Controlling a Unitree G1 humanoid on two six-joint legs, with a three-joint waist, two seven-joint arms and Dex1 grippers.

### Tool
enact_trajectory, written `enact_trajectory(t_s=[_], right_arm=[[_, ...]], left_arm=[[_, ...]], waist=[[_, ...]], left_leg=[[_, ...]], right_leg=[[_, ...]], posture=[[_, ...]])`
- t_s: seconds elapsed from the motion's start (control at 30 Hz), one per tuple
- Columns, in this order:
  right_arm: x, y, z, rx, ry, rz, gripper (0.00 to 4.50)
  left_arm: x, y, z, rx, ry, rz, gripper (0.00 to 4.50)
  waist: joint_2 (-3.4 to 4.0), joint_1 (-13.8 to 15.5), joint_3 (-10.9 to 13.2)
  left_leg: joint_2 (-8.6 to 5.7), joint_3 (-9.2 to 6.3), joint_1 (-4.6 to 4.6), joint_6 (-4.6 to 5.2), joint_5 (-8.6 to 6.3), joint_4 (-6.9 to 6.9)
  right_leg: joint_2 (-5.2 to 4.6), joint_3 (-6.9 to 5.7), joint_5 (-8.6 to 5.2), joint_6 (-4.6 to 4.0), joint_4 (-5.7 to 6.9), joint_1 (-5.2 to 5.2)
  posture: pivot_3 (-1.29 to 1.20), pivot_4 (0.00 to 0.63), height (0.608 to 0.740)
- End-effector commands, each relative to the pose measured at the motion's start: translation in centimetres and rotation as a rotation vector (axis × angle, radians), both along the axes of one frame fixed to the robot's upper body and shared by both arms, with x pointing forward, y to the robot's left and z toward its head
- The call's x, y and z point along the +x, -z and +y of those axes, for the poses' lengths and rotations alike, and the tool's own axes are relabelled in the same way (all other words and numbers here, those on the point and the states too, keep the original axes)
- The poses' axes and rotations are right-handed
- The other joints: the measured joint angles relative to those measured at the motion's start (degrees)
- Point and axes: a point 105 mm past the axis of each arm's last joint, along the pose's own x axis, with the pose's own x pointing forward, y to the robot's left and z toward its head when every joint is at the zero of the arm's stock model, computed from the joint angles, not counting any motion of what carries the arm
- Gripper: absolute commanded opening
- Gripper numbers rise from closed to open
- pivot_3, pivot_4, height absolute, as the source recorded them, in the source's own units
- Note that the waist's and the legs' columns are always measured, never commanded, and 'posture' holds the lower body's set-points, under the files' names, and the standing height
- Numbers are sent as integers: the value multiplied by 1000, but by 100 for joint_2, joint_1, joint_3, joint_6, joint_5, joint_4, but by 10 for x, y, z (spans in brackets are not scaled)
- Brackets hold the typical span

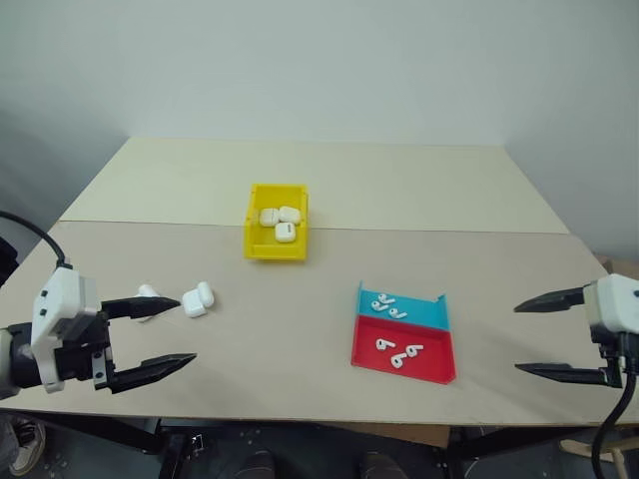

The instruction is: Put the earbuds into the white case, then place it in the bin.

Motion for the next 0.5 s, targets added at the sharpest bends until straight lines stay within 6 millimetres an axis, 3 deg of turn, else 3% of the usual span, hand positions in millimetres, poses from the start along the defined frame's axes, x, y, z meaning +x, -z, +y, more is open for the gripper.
enact_trajectory(t_s=[0.03, 0.37, 0.5], right_arm=[[1, -8, 4, -6, -25, -49, 4401], [2, -17, 13, 103, -62, -179, 4401], [0, -16, 12, 79, -73, -127, 4401]], left_arm=[[-2, -9, -1, 16, 0, -48, 4500], [1, -12, -1, 41, -45, -77, 4500], [3, -14, -3, 53, -84, -88, 4500]], waist=[[0, 1, 0], [-1, 1, 0], [-1, 1, 0]], left_leg=[[0, 0, 0, 0, 0, 0], [0, -1, 0, 0, 0, 0], [-1, 0, -1, 0, 0, 0]], right_leg=[[0, 0, 0, 0, 0, 0], [1, 0, 0, 0, 0, 1], [0, 1, 1, 1, 0, 1]], posture=[[0, 150, 740], [0, 150, 740], [0, 150, 740]])
